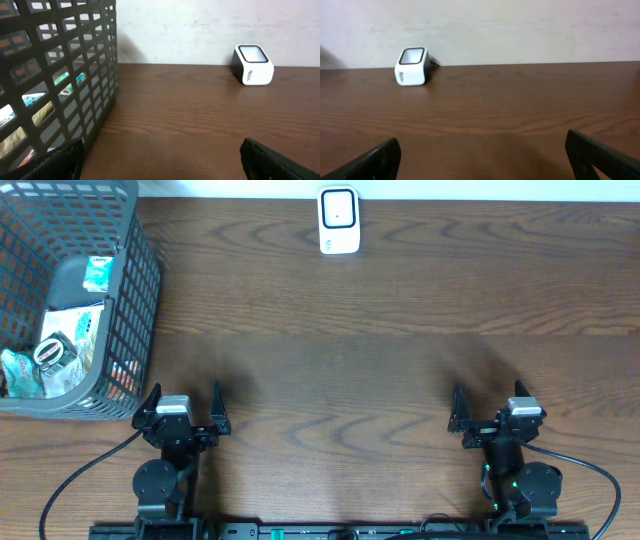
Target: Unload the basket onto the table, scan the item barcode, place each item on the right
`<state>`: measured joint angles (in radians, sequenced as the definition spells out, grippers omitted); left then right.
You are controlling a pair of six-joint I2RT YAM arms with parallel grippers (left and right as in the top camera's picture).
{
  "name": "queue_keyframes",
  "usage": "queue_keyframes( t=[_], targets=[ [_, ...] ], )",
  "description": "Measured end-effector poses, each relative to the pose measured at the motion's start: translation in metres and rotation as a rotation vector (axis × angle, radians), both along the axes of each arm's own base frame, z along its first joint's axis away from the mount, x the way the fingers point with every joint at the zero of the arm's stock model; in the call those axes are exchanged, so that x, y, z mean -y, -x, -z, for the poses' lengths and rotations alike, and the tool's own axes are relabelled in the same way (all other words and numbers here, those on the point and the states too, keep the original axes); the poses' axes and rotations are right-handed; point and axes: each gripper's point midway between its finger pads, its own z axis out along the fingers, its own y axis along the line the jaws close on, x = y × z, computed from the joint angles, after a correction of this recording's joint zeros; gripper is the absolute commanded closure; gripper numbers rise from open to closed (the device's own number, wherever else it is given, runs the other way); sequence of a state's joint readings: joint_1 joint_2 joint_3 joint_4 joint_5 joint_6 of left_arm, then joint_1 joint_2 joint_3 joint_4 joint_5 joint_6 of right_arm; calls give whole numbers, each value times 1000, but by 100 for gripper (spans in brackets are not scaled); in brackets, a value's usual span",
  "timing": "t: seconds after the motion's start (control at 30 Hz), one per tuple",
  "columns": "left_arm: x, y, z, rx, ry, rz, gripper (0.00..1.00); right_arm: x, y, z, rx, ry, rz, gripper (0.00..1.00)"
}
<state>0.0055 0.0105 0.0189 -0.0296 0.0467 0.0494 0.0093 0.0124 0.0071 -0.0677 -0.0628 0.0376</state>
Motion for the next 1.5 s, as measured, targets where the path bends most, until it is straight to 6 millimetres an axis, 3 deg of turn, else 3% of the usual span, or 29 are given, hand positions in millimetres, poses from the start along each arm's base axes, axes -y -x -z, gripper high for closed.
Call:
queue_keyframes(
  t=[0.97,1.1,1.33,1.5],
  targets=[
    [2,0,0,1,4,8,2,0,0,0,0,0,0,1],
    [12,0,-2,7,102,58,3,0,0,0,0,0,0,1],
    [36,2,-26,67,428,185,3,0,0,0,0,0,0,1],
    [40,6,-67,214,581,252,3,0,0,0,0,0,0,1]
  ],
)
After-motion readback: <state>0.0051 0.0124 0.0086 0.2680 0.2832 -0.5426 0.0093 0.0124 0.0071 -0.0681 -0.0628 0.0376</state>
